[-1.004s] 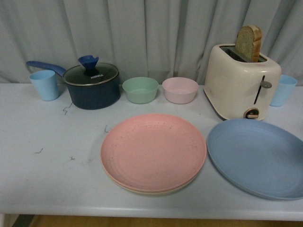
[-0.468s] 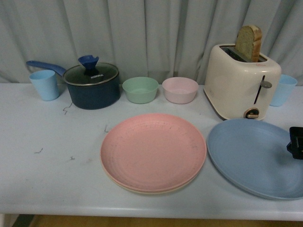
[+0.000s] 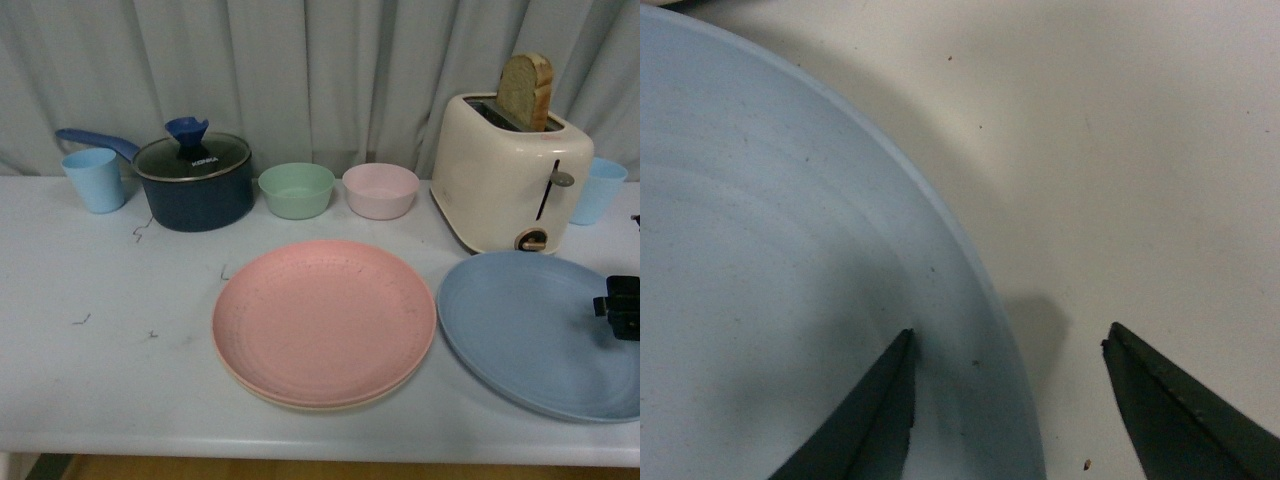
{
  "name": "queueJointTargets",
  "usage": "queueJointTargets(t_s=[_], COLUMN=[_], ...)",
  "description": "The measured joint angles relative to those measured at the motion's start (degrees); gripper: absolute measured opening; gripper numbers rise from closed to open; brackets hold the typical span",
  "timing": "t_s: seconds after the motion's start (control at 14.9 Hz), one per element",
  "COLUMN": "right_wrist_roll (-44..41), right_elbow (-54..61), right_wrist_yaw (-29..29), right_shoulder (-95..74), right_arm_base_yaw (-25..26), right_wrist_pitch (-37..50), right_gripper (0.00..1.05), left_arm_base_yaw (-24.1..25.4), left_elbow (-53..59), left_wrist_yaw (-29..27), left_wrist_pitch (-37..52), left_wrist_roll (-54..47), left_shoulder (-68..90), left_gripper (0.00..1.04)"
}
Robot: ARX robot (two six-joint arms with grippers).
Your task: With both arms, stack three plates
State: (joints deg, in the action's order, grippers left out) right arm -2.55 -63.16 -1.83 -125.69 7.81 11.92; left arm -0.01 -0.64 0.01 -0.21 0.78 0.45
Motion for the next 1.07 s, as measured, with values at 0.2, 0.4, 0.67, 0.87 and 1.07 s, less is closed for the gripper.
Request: queueJointTargets(t_s=[0.2, 0.4, 0.67, 0.87, 1.07], right_wrist_roll=[0.81, 3.08, 4.26, 5.99, 12.31], right_elbow=[1.03, 6.36, 13.53, 16.0, 15.5], right_wrist_yaw=[-0.07, 5.53, 10.45, 19.52, 20.74], right_shoulder=[0.07, 5.46, 19.65, 33.48, 38.32], right_arm_base_yaw=[0.15, 3.87, 11.8, 8.92, -1.9], right_wrist_pitch=[1.18, 1.75, -3.41, -8.02, -3.65], right_gripper=[0.3, 0.05, 0.03, 0.03, 0.03], left_arm_base_yaw=[0.0, 0.0, 0.0, 0.0, 0.0], left_elbow=[0.0, 0.0, 0.0, 0.0, 0.0], left_wrist_yaw=[-0.02, -0.02, -0.02, 0.0, -0.02], left_wrist_pitch=[0.0, 0.02, 0.0, 0.02, 0.02], left_wrist_roll=[0.0, 0.0, 0.0, 0.0, 0.0], left_shoulder=[0.02, 0.0, 0.0, 0.02, 0.02], left_gripper=[0.98, 0.98, 0.98, 0.98, 0.98])
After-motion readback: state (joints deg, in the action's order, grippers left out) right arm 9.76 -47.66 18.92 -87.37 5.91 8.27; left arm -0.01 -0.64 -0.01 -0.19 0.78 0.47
